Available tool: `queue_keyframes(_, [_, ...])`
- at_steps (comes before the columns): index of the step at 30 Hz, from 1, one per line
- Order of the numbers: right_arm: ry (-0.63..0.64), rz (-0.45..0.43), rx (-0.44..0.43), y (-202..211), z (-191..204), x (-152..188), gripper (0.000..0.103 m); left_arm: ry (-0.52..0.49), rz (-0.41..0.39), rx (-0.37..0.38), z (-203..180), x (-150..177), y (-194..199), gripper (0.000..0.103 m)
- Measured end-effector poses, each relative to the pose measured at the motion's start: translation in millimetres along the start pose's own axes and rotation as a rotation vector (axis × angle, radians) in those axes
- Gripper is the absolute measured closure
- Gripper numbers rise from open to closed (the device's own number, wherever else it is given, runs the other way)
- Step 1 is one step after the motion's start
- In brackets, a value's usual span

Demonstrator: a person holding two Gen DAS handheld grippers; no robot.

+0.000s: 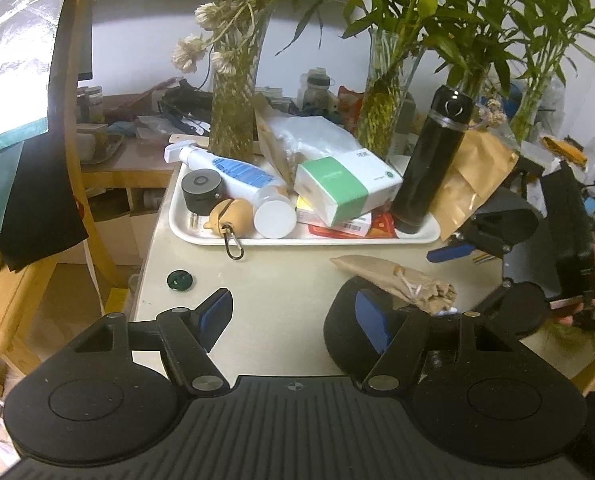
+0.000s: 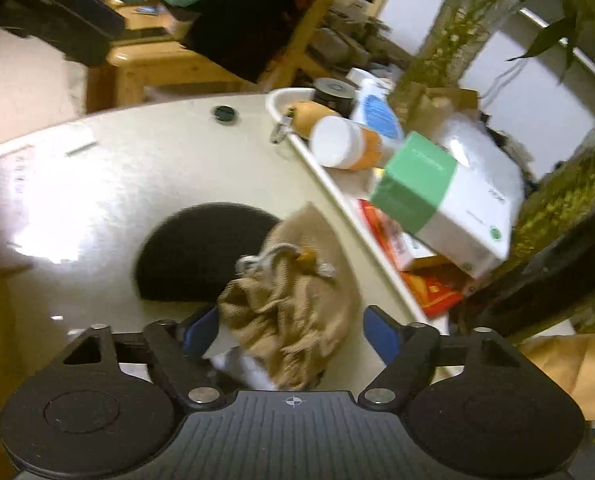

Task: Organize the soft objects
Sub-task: 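Grasp the tan burlap drawstring bag with the right tool and lift it, then close the left tool on the black foam pad while the right holds the burlap bag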

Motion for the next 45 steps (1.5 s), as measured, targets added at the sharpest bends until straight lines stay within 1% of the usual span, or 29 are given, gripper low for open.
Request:
queue_keyframes(2, [0.032,0.012,0.006,-6,4,1,0.037,-0.006,0.005,-0.002,-1,0,-1,0.036])
queue_keyframes(3, [0.052,0.016,0.011,-9,7,2,0.039,-0.01,0.005,0.0,-1,1,-1,0.036])
queue_keyframes(4, [0.067,0.021,0.014,-11,9,3,0.048,-0.014,0.005,0.001,-2,1,-1,0.036])
queue_keyframes(5, [0.085,0.027,0.017,-13,11,5,0.061,-0.018,0.006,0.002,-2,1,-1,0.036])
queue_keyframes(8, [0.121,0.021,0.053,-13,12,6,0.082,-0.024,0.01,-0.001,-3,1,-3,0.036])
queue_keyframes(9, [0.123,0.005,0.069,-11,9,5,0.084,-0.024,0.011,-0.001,-3,2,-3,0.036])
queue_keyframes(14, [0.012,-0.074,0.129,8,-19,-8,0.089,-0.025,0.01,0.0,-3,2,-3,0.036])
queue_keyframes(18, [-0.069,-0.117,0.173,29,-42,-16,0.089,-0.033,0.012,0.0,-4,2,-3,0.035])
queue_keyframes(24, [-0.167,-0.168,0.202,69,-62,-18,0.089,-0.04,0.018,0.002,-5,3,-4,0.036])
queue_keyframes(28, [-0.242,-0.193,0.17,97,-65,-14,0.089,-0.054,0.022,-0.005,-6,4,-4,0.036])
queue_keyframes(38, [-0.333,-0.251,0.19,151,-49,8,0.089,-0.062,0.022,0.014,-10,5,-5,0.035])
queue_keyframes(43, [-0.371,-0.268,0.202,167,-43,19,0.089,-0.078,-0.02,0.022,-13,3,1,0.035])
queue_keyframes(45, [-0.38,-0.273,0.201,172,-40,23,0.089,-0.072,-0.017,0.034,-14,2,0,0.035])
Point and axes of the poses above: each gripper's, at about its wrist camera, not at the fingertips, and y roughly against the way its jaws point, z to its left, x to its underside, the point moved 7 cm from there along -y, roughly the way its jaws point, and after that the axes turned 7 degrees about -y, right-handed, at the moved point
